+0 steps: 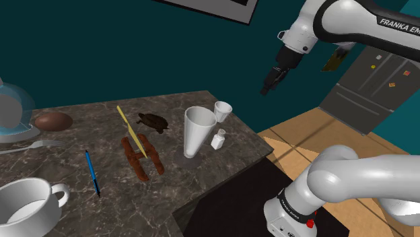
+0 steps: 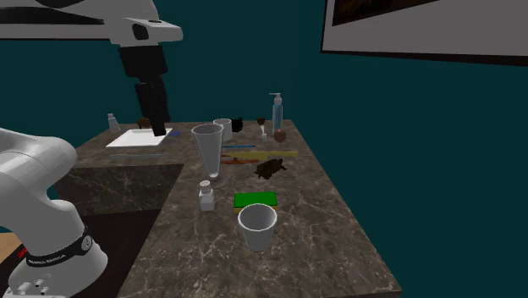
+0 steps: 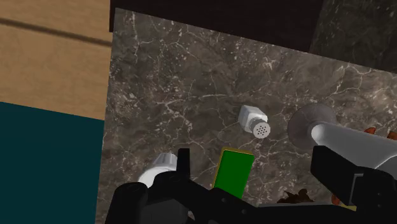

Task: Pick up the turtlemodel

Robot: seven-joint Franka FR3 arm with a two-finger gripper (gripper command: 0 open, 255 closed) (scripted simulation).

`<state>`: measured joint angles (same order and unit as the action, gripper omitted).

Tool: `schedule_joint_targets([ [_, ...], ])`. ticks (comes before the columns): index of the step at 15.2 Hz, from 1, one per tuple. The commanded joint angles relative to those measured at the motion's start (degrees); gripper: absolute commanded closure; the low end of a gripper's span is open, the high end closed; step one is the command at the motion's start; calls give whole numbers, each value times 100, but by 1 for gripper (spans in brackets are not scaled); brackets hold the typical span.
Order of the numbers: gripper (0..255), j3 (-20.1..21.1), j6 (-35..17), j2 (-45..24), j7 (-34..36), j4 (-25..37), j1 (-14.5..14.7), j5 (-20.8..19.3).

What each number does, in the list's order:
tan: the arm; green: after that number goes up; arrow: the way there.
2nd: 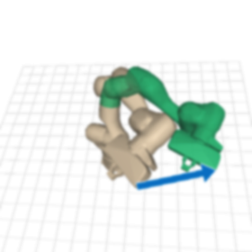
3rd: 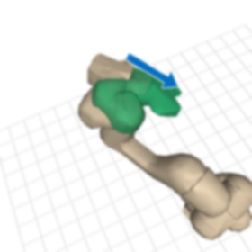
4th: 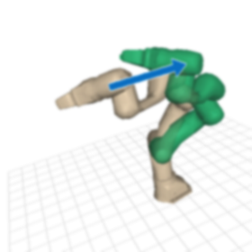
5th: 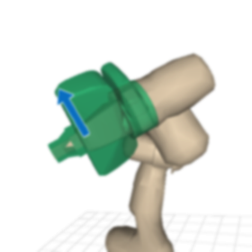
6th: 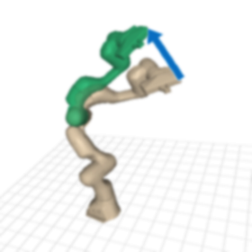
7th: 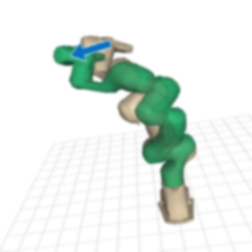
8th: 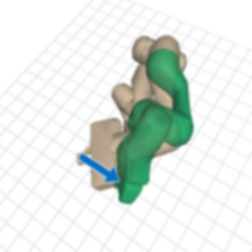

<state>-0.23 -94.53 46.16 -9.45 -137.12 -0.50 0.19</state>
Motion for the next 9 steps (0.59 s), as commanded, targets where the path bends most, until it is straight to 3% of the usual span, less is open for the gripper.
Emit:
schedule_joint_targets([
  [1, 0, 0, 0, 0, 0, 0, 0, 0],
  [9, 0, 354, -740, -1795, 43, 707, 290, 172],
])
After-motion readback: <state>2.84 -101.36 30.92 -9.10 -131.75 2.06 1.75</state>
